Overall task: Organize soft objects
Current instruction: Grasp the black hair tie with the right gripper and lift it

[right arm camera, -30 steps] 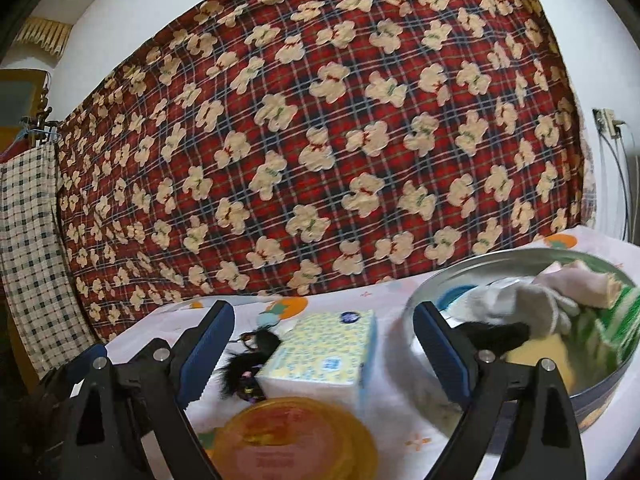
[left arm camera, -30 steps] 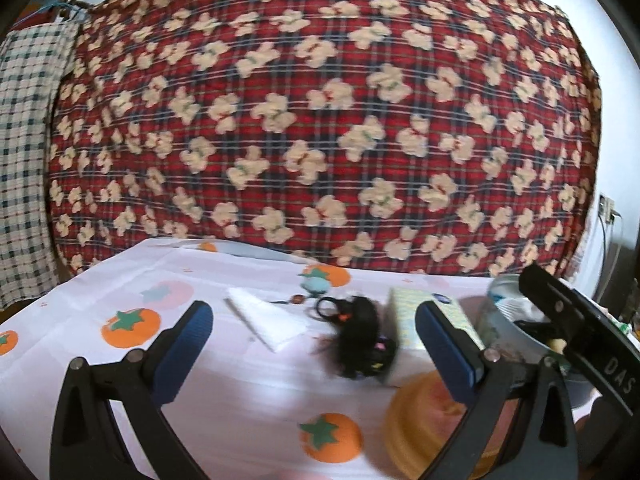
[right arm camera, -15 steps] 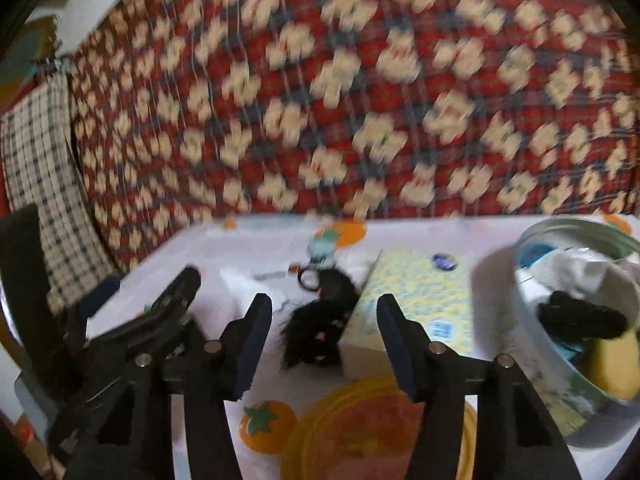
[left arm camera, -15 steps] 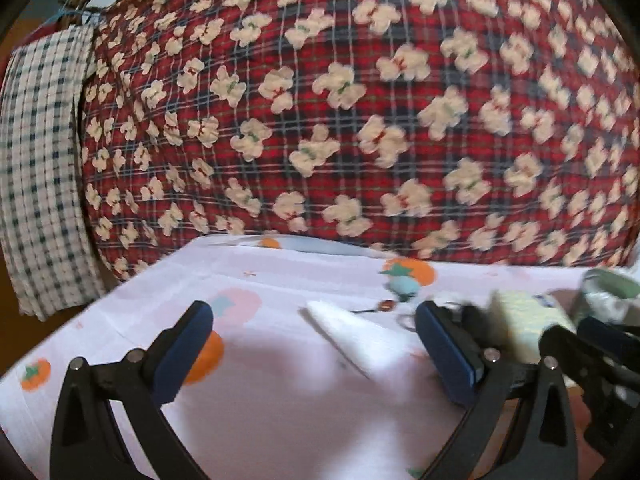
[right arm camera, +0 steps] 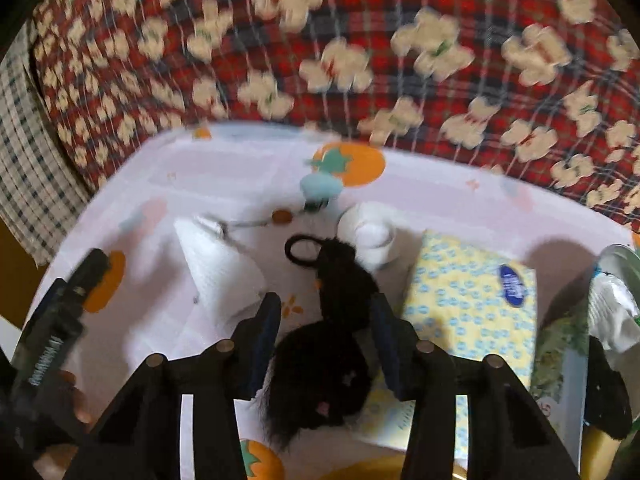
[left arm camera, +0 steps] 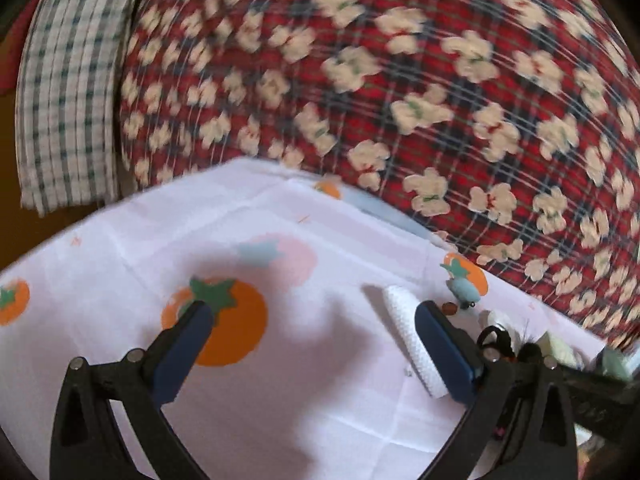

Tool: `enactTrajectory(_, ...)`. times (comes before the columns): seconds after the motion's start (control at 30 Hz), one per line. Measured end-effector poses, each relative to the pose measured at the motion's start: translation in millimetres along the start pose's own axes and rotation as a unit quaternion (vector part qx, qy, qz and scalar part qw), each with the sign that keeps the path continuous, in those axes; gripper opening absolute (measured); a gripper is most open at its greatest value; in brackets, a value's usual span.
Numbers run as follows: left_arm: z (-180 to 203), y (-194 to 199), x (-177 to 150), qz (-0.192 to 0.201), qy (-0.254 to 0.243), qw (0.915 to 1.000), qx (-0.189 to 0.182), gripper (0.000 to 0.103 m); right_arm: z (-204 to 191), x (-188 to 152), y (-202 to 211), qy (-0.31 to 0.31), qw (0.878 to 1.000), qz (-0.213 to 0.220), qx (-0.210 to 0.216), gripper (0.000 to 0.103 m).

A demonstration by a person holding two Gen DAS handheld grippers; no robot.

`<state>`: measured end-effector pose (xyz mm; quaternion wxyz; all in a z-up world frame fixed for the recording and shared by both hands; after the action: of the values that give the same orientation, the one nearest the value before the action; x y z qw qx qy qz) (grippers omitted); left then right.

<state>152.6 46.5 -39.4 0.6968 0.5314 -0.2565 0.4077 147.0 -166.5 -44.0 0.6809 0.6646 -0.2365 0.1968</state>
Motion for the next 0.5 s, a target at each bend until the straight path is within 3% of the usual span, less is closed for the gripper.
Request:
enactTrajectory(0.13,-12.2,-7.8,-2.0,-0.032,0.04,0.9987,-0.006,0.102,-9.0,2.5,-19.2,0.028,0.998,-0.05,-0.018,0.048)
enactTrajectory(0.27,-16.5,-9.8,-3.8,-0.038,0.052,0.9979,-0.001,0.102,-12.5,7.5,-30.7,0.04,0.994,-0.09,-0.036,0.047)
enactTrajectory(0.33,-17.9,-9.8,-3.5,-0.038,0.052,0.9979,0.0,0.102,-16.1,8.8,-35.8,0.057,0.991,-0.108,-0.044,0.035)
enactTrajectory(0.4,-18.1,-10.5,-3.0,-0.039,0.051,0.998,0.0,0.102,-18.4,7.0,-43.1,0.07,0.988,-0.128,-0.045,0.03)
enactTrajectory(0.5,-19.1,-10.7,-3.2,-0.039,0.047,0.9981,0.004,0.102,-20.0,6.7,-41.5,0.084,0.988,-0.121,-0.045,0.027)
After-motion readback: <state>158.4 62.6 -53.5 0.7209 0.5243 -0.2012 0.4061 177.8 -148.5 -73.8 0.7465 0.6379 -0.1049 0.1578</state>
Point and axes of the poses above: each gripper's, at about its wrist camera, not at the fingertips, and y roughly against the way its jaws point, z to its right, x to its top, the point moved 3 cm from there along -y, roughly the way its jaws point, and after that the axes turned 3 degrees about y, right-handed, at the moved point
